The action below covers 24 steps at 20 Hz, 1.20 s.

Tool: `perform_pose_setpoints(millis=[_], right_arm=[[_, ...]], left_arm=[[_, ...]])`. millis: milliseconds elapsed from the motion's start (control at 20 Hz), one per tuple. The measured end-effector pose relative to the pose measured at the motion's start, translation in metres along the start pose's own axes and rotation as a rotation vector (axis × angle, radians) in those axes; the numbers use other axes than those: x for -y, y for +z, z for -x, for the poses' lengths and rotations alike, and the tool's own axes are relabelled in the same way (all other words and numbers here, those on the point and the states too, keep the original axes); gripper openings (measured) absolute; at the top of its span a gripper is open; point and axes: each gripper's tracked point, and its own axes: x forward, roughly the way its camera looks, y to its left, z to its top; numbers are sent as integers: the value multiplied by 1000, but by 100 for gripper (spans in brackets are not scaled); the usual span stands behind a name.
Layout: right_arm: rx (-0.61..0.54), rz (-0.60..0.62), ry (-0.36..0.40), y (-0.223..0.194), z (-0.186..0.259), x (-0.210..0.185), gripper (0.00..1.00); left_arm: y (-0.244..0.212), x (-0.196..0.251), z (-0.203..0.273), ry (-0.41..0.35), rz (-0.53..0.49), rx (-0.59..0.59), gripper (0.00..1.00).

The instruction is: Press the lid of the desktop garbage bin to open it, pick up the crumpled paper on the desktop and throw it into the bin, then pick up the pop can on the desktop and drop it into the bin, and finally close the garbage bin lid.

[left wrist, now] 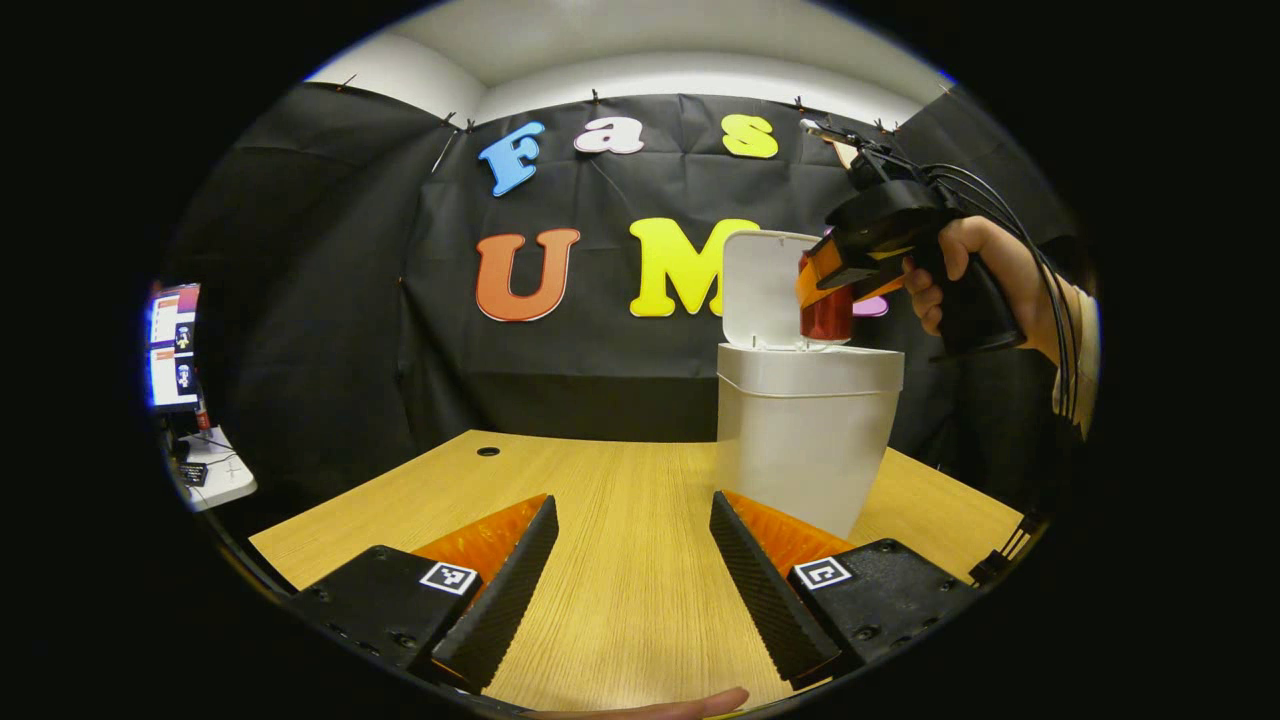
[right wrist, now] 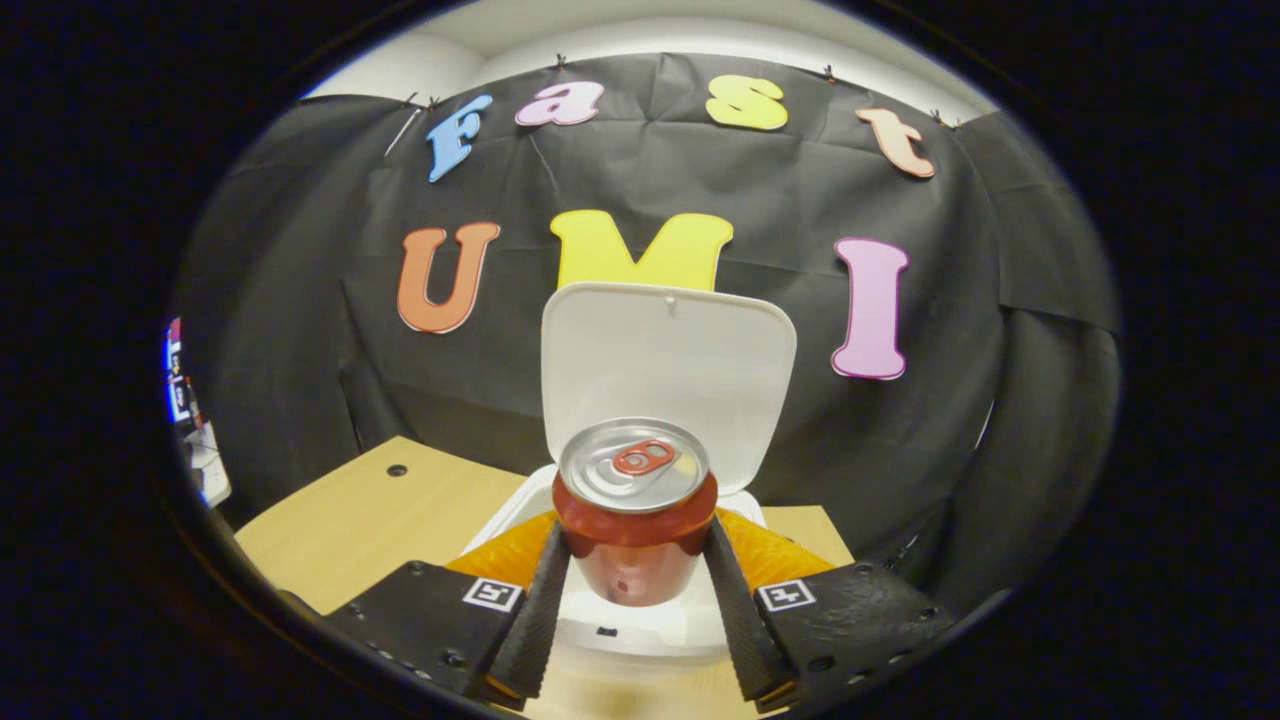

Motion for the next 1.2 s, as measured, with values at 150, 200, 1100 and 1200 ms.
perform_pose_setpoints(millis=[150, 200, 1100, 1200], right_arm=[[-27, -25, 12, -11, -5, -2, 68], [-33, -28, 9, -13, -6, -2, 68], [-32, -69, 38, -12, -4, 0, 87], [-20, -69, 40, -3, -1, 2, 92]], left_arm=[[-1, 4, 1, -10, 6, -3, 99], [-1, 4, 0, -11, 5, -4, 98], [-7, 2, -3, -12, 15, -22, 98], [-8, 1, -3, -17, 20, -27, 99]])
